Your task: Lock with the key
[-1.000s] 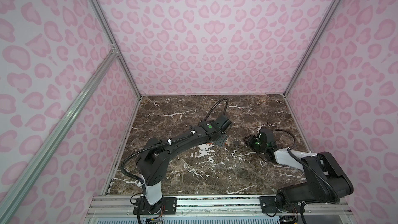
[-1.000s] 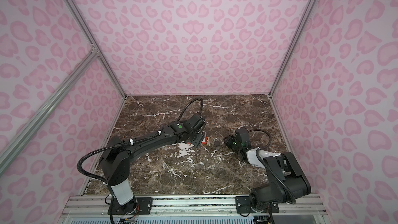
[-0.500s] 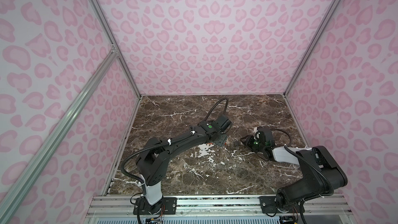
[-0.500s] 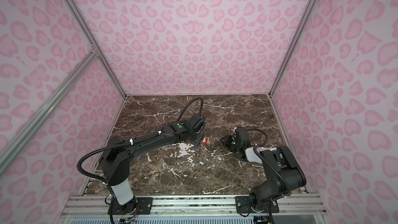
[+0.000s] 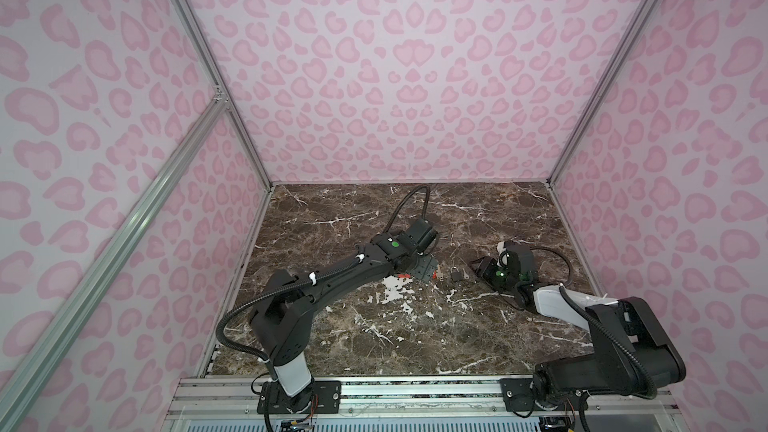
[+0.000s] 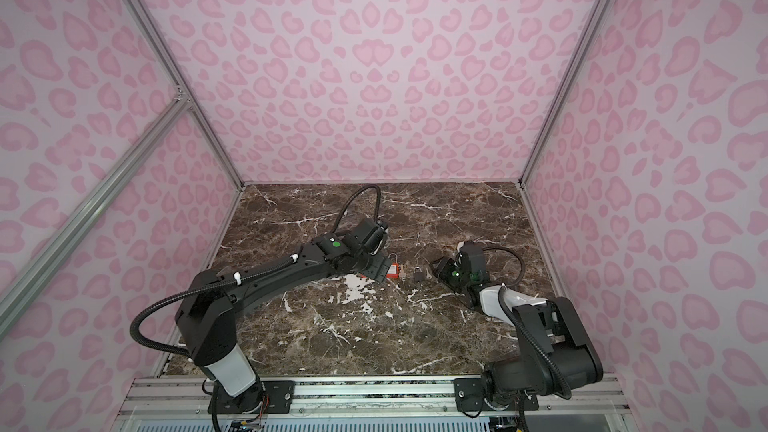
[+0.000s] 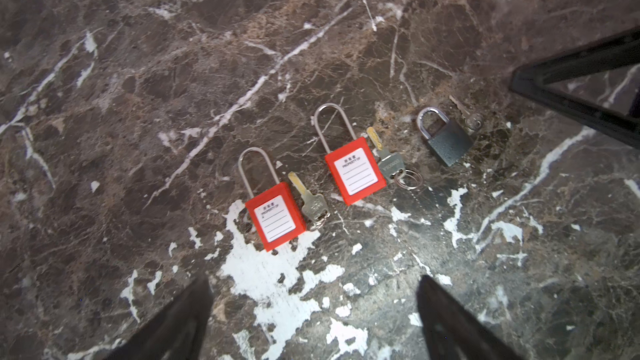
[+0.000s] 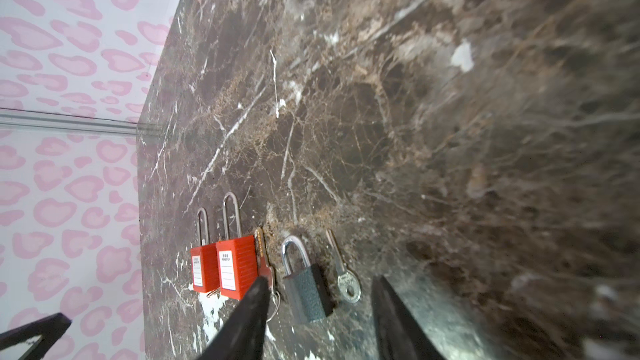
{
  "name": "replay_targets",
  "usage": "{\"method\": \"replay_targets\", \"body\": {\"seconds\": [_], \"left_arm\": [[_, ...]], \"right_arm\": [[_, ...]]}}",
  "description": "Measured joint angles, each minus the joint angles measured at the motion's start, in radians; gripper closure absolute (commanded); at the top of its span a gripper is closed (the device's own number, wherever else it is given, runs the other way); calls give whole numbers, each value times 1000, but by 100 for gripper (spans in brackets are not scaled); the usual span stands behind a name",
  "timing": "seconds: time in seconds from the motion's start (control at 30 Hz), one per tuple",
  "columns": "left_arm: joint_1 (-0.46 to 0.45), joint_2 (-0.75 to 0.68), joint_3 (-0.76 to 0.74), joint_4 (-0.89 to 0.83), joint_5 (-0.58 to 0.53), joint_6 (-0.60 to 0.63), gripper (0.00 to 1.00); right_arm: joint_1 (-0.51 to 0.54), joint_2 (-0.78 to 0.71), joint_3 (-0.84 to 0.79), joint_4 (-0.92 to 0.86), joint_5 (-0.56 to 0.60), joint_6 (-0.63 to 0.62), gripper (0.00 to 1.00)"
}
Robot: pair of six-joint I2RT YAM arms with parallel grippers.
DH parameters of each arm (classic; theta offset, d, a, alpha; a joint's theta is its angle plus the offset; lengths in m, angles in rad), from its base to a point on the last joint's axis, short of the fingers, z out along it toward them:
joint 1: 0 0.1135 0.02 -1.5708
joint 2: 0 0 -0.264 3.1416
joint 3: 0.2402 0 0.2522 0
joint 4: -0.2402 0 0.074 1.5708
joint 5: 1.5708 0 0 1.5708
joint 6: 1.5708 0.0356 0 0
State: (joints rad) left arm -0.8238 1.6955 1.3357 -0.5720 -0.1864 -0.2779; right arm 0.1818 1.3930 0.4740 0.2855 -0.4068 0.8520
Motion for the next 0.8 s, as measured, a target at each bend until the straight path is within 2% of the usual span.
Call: {"method": "replay_targets", "body": {"seconds": [0.03,0.1,0.23,0.37,0.5,0.63,0.8], "left_arm": [[18,-26,-31,18,10,-1,3],[49,-71,-79,46,26,-10,3],[86,-200,-198,154,29,-20,3],[117,-417,-431,364,-21,-16,3],[177,-612,-646,616,-77,12,3],[236,-755,-798,806,-139,57,3],[311,-917,-924,918,-257,131,3]], "right_arm": [[-11,-25,0,-8,7,-6,14],[-37,-70,-3,-21,13,-17,2],[-86,-156,-10,-79,54,-48,2],[-99,-266,-23,-131,127,-103,2],[-103,-411,-80,-145,255,-185,2],[-98,-571,-183,-100,405,-307,2],[-111,-708,-298,-14,573,-449,2]]}}
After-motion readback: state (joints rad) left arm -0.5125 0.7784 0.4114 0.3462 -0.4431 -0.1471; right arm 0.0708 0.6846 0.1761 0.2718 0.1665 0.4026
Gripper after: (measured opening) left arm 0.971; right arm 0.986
